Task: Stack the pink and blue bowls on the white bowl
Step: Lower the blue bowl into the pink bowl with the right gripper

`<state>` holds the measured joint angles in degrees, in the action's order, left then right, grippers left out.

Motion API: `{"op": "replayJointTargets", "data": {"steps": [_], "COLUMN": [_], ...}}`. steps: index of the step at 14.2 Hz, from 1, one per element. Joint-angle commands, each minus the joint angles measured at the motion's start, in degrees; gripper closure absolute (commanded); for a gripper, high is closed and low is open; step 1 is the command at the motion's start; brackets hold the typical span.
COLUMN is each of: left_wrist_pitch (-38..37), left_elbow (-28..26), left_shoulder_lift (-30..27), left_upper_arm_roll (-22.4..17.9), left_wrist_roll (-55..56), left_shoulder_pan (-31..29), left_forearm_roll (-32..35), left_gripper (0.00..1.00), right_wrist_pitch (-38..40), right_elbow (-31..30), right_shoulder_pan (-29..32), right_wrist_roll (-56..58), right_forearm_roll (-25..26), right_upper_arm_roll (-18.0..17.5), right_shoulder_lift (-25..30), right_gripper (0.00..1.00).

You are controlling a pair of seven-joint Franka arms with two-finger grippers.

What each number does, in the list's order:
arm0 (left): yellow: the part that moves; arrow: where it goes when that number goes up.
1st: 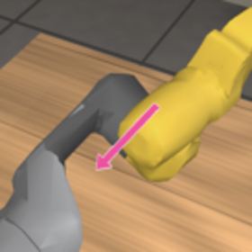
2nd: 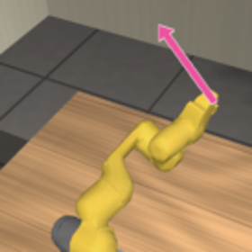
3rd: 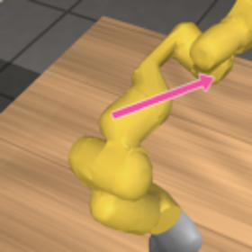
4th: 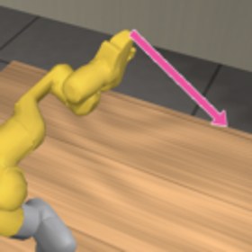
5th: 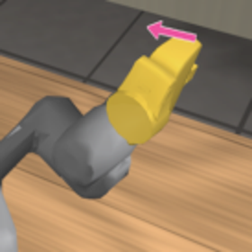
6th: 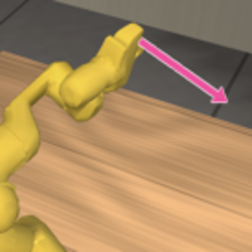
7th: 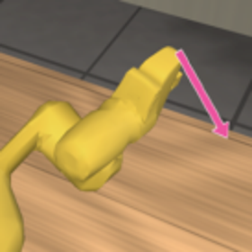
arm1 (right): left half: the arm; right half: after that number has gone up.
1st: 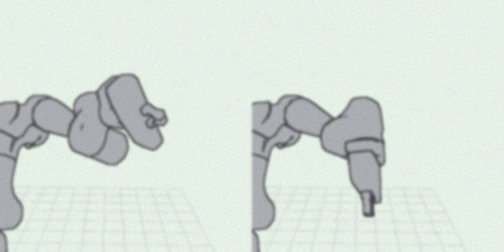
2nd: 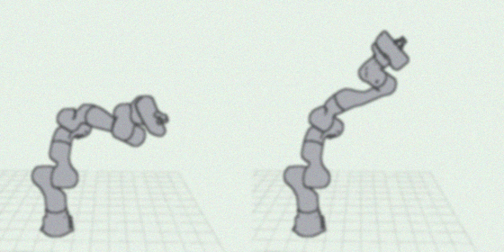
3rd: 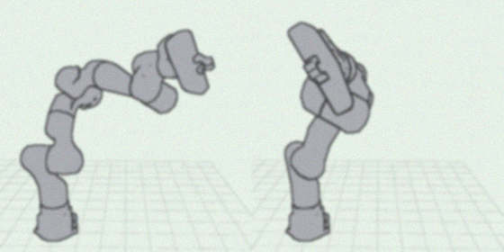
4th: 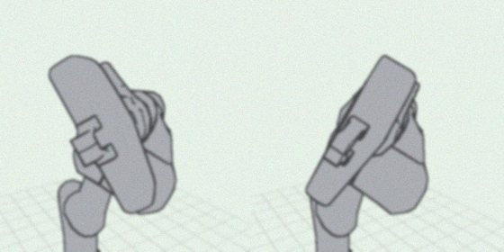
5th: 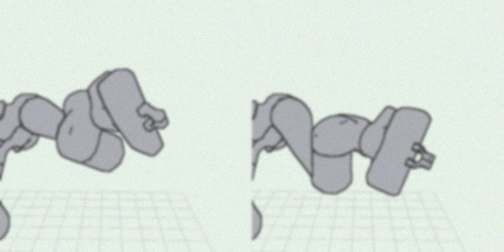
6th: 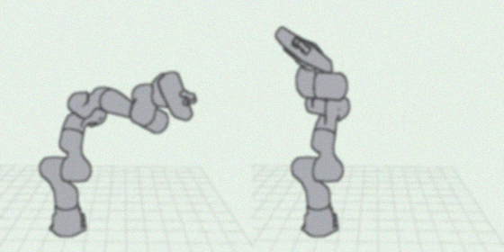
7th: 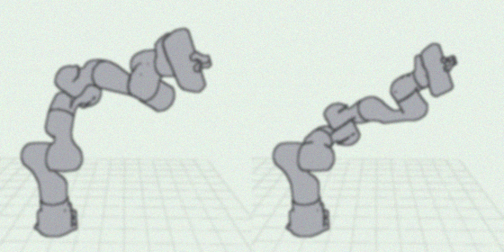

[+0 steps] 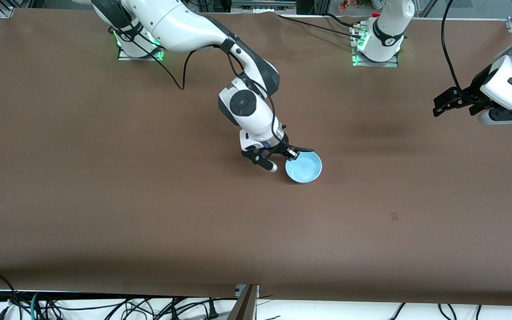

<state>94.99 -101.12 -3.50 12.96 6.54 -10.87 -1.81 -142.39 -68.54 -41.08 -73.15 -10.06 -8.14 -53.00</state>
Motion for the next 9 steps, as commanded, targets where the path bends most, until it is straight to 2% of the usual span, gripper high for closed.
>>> {"op": "replayJointTargets", "data": {"steps": [1,3,5,6,9], "left_wrist_pitch": [0.5,-0.2,-3.0,-3.1,-4.3], "left_elbow": [0.2,4.2,9.9,10.5,10.2], "left_shoulder_lift": [0.0,2.4,6.9,7.5,7.1], "left_upper_arm_roll": [0.0,-1.1,-6.6,-10.2,-10.9], "left_wrist_roll": [-1.3,-0.8,-1.0,-1.3,-1.4], "left_shoulder_pan": [0.1,2.0,6.3,9.2,10.1], "left_forearm_roll": [-0.9,-0.2,-0.2,-0.2,-0.2], "left_gripper": [0.0,0.0,0.0,0.0,0.0], "right_wrist_pitch": [-2.1,-2.1,-2.0,-1.8,-1.0], "right_elbow": [3.2,3.2,3.1,3.1,3.1], "right_shoulder_pan": [-1.3,-1.3,-1.8,-1.8,-1.8], "right_wrist_roll": [-0.9,-0.8,-0.7,-0.6,-0.6], "right_forearm_roll": [-0.7,-0.7,-0.7,-0.7,-0.7], "right_upper_arm_roll": [0.5,0.5,0.5,0.5,0.5], "right_shoulder_lift": [-2.5,-2.6,-2.6,-2.6,-2.4], "right_gripper": [1.0,1.0,1.0,1.0,1.0]}}
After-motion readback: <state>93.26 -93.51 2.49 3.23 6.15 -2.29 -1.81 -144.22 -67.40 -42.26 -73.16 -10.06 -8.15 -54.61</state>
